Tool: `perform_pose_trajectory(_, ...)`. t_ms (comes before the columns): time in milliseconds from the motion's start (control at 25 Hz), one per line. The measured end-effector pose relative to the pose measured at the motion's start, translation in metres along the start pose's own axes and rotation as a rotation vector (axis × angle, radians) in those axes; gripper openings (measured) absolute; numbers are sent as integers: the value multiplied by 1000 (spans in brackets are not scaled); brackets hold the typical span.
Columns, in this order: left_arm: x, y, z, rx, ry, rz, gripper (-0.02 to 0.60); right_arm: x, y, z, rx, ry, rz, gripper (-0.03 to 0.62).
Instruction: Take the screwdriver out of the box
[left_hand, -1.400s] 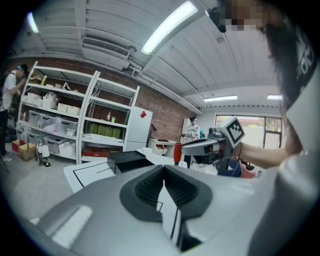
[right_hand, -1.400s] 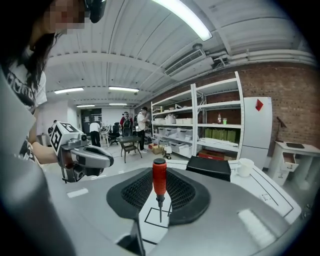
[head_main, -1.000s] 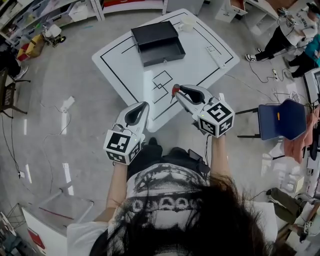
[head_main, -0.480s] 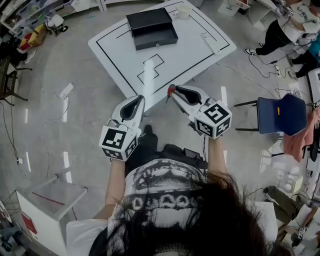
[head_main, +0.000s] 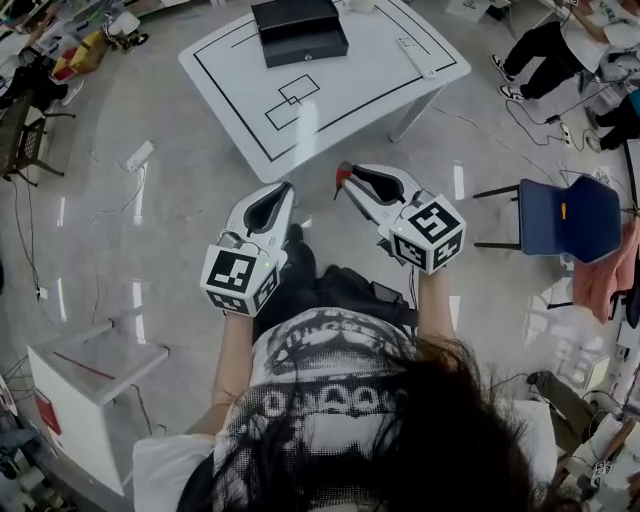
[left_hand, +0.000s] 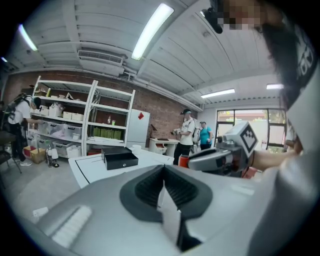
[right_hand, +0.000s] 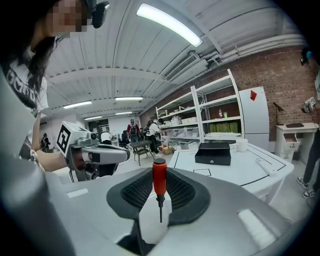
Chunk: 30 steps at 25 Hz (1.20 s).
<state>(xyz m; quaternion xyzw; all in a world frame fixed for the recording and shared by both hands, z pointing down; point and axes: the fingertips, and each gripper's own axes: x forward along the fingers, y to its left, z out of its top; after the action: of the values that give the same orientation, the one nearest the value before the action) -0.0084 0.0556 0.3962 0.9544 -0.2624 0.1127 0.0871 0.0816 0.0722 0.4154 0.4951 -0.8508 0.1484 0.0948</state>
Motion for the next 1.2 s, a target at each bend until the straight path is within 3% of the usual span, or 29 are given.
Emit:
perform_pose_trajectory(520,-38,-59,-20,22,4,12,0,-48,44,-31,-14,-12,34,89)
perform_pose_trajectory(1200,-47,-80,-26,32,-4,30,0,-63,53,-40,-26,-17,55,89)
